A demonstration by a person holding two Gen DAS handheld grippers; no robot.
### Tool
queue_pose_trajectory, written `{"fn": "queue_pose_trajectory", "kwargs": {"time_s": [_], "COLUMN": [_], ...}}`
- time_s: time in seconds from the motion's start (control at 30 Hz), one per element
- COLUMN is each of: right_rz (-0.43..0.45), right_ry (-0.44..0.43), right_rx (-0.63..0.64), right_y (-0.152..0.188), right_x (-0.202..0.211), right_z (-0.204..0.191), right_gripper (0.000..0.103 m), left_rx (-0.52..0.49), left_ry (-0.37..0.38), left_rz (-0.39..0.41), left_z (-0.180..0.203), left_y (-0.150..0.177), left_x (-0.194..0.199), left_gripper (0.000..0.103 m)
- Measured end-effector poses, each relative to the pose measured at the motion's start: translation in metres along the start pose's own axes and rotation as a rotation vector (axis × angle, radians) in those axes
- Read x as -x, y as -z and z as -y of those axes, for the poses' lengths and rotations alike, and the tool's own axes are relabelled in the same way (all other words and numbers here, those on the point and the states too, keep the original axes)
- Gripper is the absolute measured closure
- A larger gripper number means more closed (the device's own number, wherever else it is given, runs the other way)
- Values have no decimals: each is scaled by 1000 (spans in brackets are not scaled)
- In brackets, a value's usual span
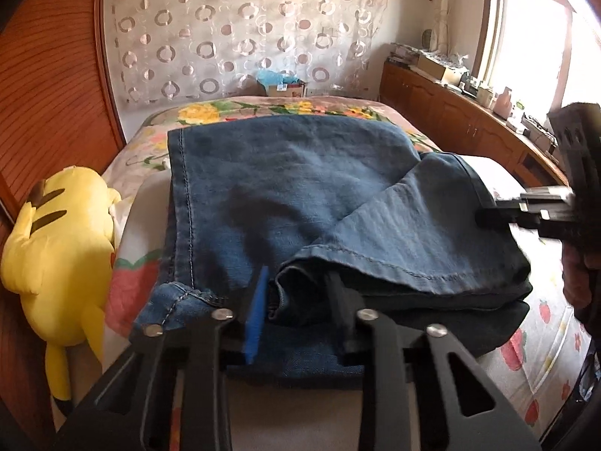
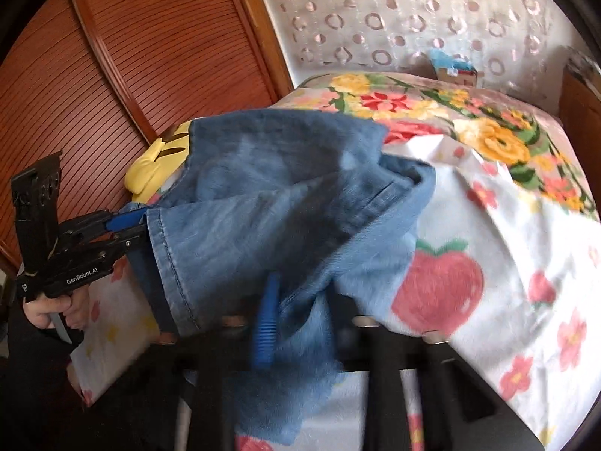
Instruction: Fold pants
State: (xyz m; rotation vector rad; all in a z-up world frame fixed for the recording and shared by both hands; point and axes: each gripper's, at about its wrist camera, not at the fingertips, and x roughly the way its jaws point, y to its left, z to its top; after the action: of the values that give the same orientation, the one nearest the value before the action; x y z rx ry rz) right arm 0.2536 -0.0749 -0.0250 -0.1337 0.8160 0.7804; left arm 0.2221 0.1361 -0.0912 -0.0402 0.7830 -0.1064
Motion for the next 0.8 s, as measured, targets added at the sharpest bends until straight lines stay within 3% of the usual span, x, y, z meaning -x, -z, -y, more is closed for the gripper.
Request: {"fn": "queue_pose_trajectory", "kwargs": {"time_s": [0.13,0.33,0.53,0.8], "right_rz": [69,155,105,16], "right_ry": [-17,-69,-87,-104], "right_rx": [53,108,168,134], "right_y": [-40,-107,-144,-183], "right_x": [3,7,-38,-127], "right_z": [-6,-24,-37,-22], "right_gripper": [96,98,98,97], "left_rx": [-2,12,35,94], "left_ry": [15,23,-2,-91], "left_rz": [12,70,122,38], "left_z": [1,-1,-12,-45], "left_y": [0,-4,-5,10], "left_x": [10,43,75,52], "left_gripper": [94,96,96,96]}}
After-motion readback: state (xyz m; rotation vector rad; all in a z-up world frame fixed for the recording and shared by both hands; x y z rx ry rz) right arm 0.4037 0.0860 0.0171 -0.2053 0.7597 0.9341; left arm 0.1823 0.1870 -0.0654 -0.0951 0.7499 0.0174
